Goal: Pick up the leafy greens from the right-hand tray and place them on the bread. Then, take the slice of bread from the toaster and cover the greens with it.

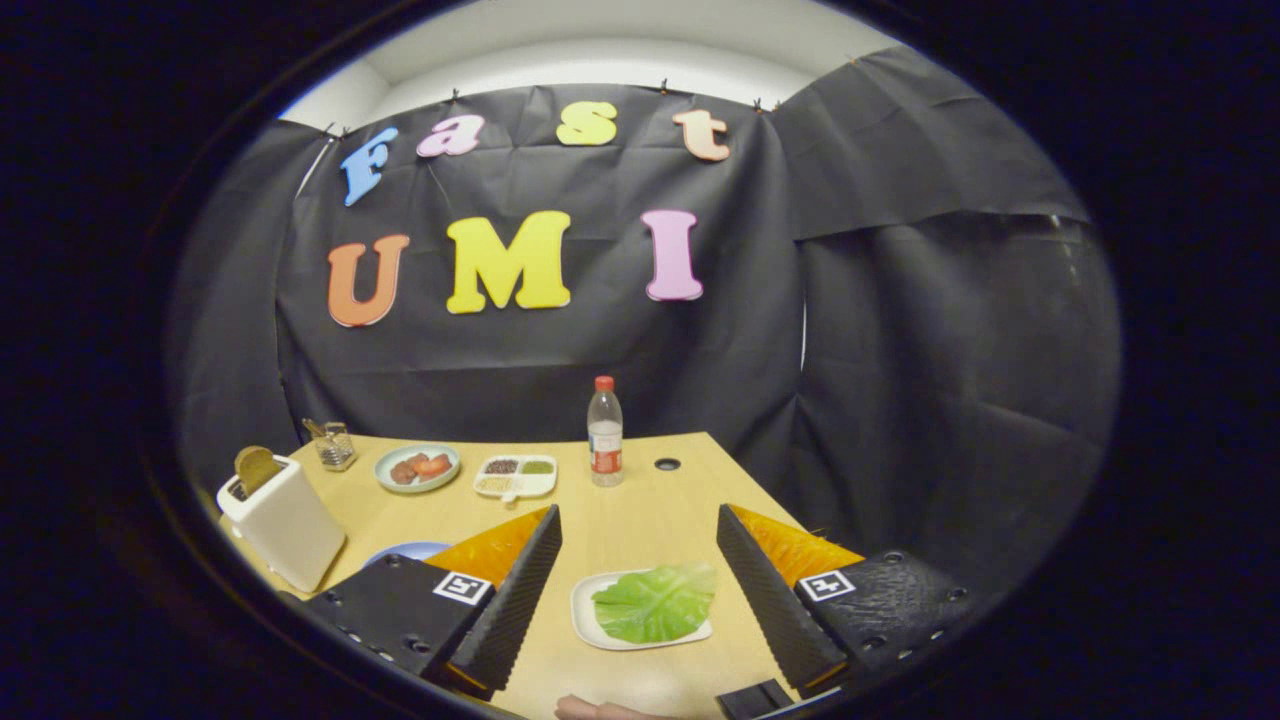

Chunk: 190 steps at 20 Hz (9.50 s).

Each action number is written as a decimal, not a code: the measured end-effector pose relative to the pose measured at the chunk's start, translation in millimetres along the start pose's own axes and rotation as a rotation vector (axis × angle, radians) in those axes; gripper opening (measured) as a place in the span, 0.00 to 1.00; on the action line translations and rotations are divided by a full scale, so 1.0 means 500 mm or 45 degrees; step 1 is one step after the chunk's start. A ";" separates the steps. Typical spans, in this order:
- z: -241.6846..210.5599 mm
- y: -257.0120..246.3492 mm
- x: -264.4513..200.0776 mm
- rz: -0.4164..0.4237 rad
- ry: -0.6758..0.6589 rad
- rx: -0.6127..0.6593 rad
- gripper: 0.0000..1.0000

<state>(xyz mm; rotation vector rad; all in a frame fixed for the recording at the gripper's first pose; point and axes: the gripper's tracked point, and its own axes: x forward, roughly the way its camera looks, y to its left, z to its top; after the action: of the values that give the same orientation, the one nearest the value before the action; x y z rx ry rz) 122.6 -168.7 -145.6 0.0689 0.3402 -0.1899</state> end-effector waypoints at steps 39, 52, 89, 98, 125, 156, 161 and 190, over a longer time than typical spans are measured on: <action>-0.246 -0.101 0.198 -0.069 0.497 -0.120 0.00; -0.306 -0.153 0.177 -0.081 0.579 -0.095 0.10; -0.160 0.643 -0.071 0.425 0.104 -0.199 0.00; -0.272 0.562 0.074 0.317 0.308 -0.163 0.00; -0.214 0.501 -0.077 0.275 0.090 -0.270 0.96; -0.017 0.938 -0.145 0.566 0.210 -0.159 0.97; -0.069 0.970 -0.082 0.555 0.319 -0.184 0.96; 0.078 0.895 -0.189 0.568 0.134 -0.180 0.11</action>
<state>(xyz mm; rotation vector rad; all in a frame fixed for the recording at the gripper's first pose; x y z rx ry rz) 136.0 282.3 -61.4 0.0137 0.4332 0.2805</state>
